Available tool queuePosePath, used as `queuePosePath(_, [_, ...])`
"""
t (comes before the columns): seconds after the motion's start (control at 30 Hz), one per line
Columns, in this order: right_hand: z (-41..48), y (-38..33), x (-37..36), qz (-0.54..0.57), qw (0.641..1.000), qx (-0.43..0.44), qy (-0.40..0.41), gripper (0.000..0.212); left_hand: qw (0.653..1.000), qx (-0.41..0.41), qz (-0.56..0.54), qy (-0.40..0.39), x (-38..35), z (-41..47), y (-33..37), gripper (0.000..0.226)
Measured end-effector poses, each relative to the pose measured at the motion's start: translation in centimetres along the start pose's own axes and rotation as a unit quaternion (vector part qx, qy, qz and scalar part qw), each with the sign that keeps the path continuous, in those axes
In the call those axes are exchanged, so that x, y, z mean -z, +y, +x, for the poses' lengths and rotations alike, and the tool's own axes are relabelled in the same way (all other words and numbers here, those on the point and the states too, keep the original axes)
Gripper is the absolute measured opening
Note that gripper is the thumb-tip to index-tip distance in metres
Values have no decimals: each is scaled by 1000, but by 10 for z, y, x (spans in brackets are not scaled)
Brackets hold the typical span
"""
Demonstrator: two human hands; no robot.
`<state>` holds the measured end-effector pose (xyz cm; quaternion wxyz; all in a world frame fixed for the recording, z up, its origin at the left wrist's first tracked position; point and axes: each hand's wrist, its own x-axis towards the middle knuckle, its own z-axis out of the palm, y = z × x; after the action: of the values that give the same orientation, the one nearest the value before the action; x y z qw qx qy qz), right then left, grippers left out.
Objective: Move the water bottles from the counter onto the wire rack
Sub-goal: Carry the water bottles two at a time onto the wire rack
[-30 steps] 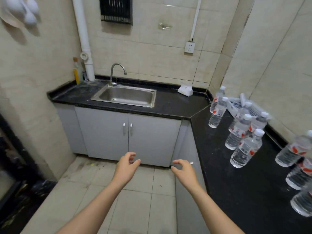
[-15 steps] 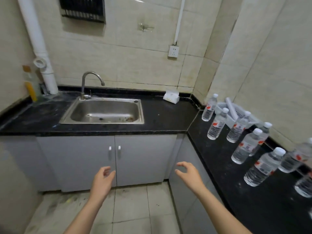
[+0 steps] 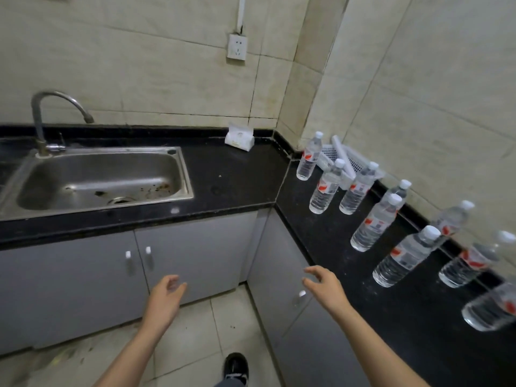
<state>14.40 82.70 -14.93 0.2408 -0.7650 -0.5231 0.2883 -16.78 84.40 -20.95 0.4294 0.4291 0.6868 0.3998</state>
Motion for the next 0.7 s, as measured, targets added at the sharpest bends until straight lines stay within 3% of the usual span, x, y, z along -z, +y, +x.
queuePosePath(0.13, [43, 6, 15, 31, 999, -13, 18, 34, 1000, -12, 18, -20, -25, 45, 21, 28])
queuePosePath(0.43, [213, 2, 75, 163, 974, -2, 156, 42, 991, -96, 84, -27, -131, 167, 130, 27])
queuePosePath(0.6, [275, 8, 81, 159, 969, 11, 190, 67, 990, -101, 91, -45, -191, 207, 164, 25])
queuePosePath(0.7, [306, 2, 79, 132, 958, 20, 253, 80, 990, -83, 101, -60, -218, 223, 165, 25])
